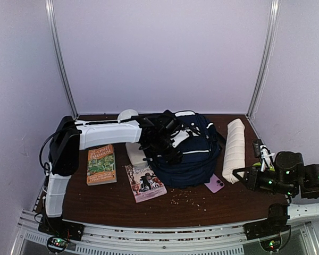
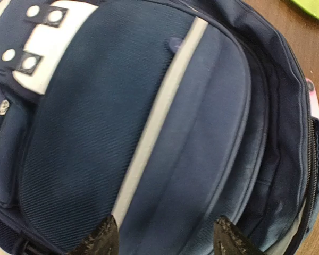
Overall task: Pack the student bag
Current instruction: Place the stationery in the student bag.
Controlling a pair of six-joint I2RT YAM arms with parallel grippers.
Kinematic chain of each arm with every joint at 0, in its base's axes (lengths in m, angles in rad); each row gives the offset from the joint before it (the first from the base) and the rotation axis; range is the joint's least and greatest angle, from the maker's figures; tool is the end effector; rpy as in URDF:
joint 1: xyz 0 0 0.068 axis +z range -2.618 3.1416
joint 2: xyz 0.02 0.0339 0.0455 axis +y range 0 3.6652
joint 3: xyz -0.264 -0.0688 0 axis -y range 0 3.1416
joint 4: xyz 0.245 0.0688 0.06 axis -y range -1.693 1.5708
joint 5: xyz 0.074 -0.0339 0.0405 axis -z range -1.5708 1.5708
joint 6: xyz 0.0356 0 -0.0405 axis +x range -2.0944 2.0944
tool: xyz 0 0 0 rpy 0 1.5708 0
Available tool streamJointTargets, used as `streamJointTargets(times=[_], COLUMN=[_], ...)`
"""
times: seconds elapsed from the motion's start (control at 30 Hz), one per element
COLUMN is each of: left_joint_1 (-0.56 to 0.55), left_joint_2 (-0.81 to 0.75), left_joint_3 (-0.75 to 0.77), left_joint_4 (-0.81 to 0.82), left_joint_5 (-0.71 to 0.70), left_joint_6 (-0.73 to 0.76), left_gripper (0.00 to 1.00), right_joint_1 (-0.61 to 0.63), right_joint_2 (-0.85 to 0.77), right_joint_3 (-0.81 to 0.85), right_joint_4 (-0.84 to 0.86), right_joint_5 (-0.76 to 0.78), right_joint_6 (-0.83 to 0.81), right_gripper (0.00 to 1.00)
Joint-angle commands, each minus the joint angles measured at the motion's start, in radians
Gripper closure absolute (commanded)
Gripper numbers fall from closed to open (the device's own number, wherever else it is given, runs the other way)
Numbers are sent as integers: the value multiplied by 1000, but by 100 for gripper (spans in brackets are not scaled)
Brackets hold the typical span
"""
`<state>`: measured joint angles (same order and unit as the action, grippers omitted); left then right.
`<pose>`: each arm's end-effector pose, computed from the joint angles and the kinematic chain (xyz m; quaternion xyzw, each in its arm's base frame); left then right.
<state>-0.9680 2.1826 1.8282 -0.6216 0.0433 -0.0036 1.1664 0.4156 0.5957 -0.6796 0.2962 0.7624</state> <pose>0.2729 -0.3993 0.2101 0.4489 0.8439 -0.1551 0.2494 0.0503 0.0912 0.2712 -0.0969 0.8483 0.3425 0.3920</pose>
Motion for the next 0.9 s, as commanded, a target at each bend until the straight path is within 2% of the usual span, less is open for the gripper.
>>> streamJointTargets(times=[0.0, 0.23, 0.33, 0.43, 0.5, 0.63, 0.7, 0.77, 0.87], left_joint_1=[-11, -38, -41, -42, -41, -41, -41, -41, -41], left_joint_2=[-4, 118, 137, 159, 165, 163, 159, 149, 93], left_joint_3=[1, 80, 81, 85, 83, 80, 80, 84, 65], left_joint_4=[-4, -13, 7, 33, 55, 92, 107, 111, 119], left_joint_5=[75, -48, -147, -290, -367, -434, -447, -452, -438], left_joint_6=[34, 16, 29, 41, 45, 52, 58, 62, 63], left_gripper=[34, 22, 17, 16, 20, 48, 70, 98, 100], right_joint_1=[-5, -5, -4, -5, -4, -4, -3, -4, -5], right_joint_2=[-16, 27, 44, 46, 44, 31, 24, 20, 20], right_joint_3=[-3, -4, 7, 9, 10, 8, 6, 7, 7], right_joint_4=[29, 52, 43, 46, 45, 36, 33, 32, 31], right_joint_5=[28, 22, 28, 39, 43, 48, 50, 48, 42], right_joint_6=[-4, -2, -7, -4, 1, 14, 17, 21, 20], right_gripper=[100, 100, 100, 100, 100, 100, 100, 100, 100])
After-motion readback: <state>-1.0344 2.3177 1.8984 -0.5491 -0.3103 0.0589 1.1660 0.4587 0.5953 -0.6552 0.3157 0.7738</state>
